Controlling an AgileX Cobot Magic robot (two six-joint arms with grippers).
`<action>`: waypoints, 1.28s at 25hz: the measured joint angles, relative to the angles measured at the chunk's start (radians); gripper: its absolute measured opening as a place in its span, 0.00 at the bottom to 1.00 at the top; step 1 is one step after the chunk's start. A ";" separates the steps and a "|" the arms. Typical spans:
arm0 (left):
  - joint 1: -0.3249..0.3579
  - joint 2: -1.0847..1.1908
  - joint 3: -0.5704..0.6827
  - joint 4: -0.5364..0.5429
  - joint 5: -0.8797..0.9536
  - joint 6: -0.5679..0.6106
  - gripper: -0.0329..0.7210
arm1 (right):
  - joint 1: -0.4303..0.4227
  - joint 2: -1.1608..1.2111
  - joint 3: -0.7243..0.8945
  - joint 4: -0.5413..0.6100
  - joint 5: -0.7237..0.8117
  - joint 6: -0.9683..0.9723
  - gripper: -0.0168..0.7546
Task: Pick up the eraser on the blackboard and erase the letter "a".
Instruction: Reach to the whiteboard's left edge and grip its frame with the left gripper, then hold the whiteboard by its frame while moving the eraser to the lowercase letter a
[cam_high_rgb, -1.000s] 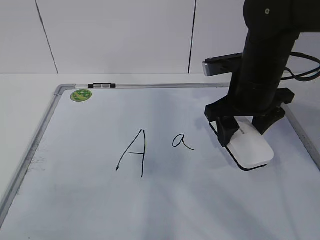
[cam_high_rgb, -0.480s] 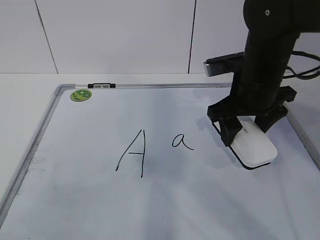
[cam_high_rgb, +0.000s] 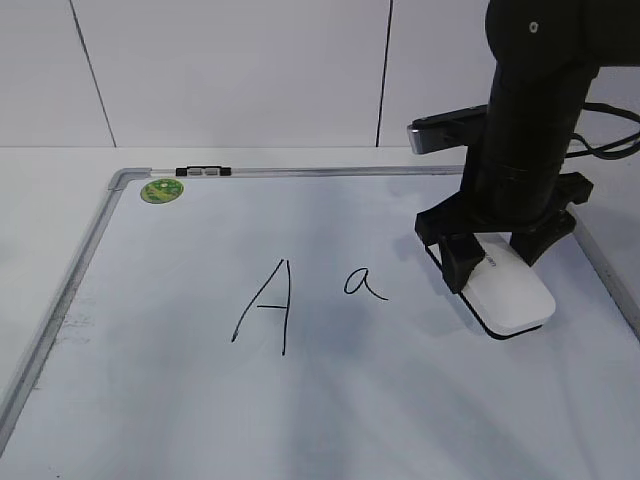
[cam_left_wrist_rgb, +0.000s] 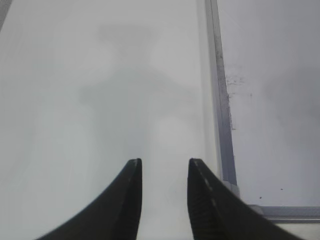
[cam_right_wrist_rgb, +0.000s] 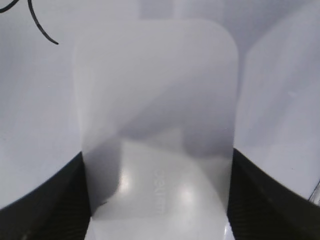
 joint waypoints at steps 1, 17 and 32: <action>-0.004 0.055 -0.014 -0.005 -0.005 0.000 0.36 | 0.000 0.000 0.000 0.000 0.000 0.000 0.76; -0.013 0.759 -0.392 -0.061 -0.094 0.000 0.60 | 0.000 0.000 0.000 0.000 0.002 0.000 0.76; -0.013 1.294 -0.553 -0.215 -0.104 0.051 0.44 | 0.000 0.000 0.000 0.000 0.002 0.000 0.76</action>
